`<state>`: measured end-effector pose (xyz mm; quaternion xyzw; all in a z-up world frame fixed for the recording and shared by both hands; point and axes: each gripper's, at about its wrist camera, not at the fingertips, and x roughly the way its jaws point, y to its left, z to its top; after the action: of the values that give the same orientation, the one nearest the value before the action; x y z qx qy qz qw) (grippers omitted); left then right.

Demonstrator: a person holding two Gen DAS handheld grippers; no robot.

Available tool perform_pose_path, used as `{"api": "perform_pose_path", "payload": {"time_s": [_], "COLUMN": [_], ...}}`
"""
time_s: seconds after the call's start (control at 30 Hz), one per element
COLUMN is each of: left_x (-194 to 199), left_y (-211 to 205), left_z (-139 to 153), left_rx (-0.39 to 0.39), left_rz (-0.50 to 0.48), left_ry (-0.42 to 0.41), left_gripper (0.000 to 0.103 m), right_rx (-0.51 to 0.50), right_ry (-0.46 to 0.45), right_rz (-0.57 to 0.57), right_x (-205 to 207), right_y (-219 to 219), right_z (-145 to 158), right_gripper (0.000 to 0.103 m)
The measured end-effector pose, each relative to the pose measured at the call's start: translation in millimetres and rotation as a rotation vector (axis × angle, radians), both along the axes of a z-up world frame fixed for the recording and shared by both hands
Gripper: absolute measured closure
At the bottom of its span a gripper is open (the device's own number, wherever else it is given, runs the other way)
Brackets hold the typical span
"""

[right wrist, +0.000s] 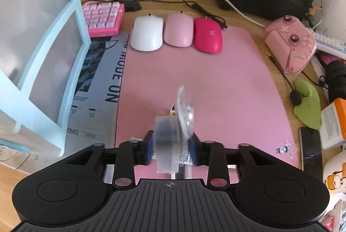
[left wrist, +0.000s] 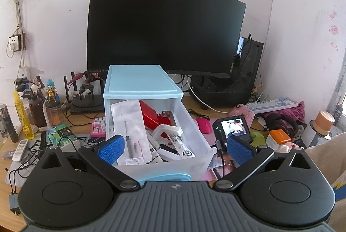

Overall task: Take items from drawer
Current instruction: 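Carry the clear box to the pink mouse pad and open the right gripper, then bring the right gripper back to the open drawer's front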

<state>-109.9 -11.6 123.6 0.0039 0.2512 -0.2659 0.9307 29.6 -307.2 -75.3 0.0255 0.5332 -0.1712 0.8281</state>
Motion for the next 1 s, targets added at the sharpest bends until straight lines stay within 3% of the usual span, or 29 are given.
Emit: {"api": "perform_pose_path", "payload": {"time_s": [0.03,0.27,0.67,0.77,1.0], "left_x": [0.0,0.0,4.5,6.0,9.5], "left_y": [0.4,0.6,4.1,6.4,14.6], "left_z": [-0.2,-1.5,-2.9,-4.1,-4.7], "left_rx": [-0.002,-0.018,-0.045,-0.051,-0.076], "left_rz": [0.001,-0.014,-0.048,-0.054,-0.054], "left_ry": [0.000,-0.006,-0.021,-0.023,-0.036], "left_gripper": [0.000,0.000,0.000,0.000,0.000], "right_rx": [-0.002,-0.022,-0.073,-0.111,-0.128], "right_ry": [-0.011,-0.072,-0.201,-0.242,-0.393], "right_rz": [-0.003,-0.017,0.018,0.032,0.151], "right_x": [-1.6,-10.1,-48.1,-61.6,-96.3], "right_y": [-0.1,2.0,22.2,33.5,64.3], "right_z": [4.8,46.1,157.0,192.8,267.2], "right_gripper": [0.043,0.022,0.013,0.000,0.000]}}
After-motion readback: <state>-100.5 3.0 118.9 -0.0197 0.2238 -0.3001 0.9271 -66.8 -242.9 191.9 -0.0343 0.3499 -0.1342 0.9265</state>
